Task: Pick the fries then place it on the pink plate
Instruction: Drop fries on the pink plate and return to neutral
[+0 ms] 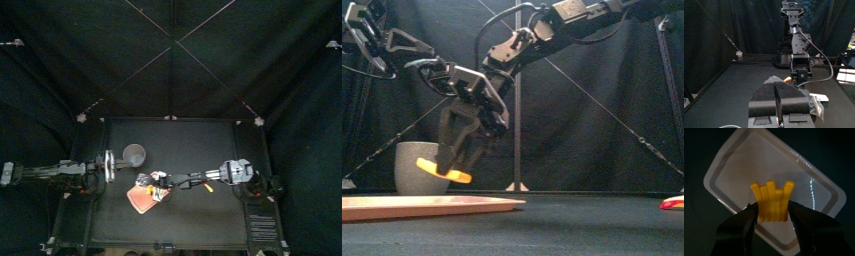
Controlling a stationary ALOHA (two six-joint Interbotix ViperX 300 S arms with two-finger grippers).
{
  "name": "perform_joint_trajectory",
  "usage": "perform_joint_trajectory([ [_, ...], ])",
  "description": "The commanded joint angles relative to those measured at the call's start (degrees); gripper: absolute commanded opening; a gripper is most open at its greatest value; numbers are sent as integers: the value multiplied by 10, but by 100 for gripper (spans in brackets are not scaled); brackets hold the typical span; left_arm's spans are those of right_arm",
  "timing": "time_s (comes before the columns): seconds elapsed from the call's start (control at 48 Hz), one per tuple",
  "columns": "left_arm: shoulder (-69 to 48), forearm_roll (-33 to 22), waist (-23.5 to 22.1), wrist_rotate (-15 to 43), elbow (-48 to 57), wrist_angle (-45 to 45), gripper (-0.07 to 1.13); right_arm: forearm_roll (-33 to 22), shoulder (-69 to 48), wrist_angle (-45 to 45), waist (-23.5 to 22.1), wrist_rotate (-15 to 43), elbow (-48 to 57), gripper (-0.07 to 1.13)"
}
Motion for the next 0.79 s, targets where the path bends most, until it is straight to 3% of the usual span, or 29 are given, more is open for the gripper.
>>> perform_joint_trajectory([
  [0.021,1,4,2,0,-14,-5,1,-3,-11,-3,-2,0,-26,84],
  [0.146,1,4,3,0,-14,-5,1,-4,-13,-2,-2,1,-23,95],
  [0.417,1,4,3,0,-14,-5,1,-10,-76,-53,-4,2,60,95],
  [0.646,1,9,3,0,-14,-5,1,-41,-211,-307,-25,-4,260,95],
  [0.792,1,11,4,1,-12,-12,1,-56,-290,-496,-66,-8,404,95],
])
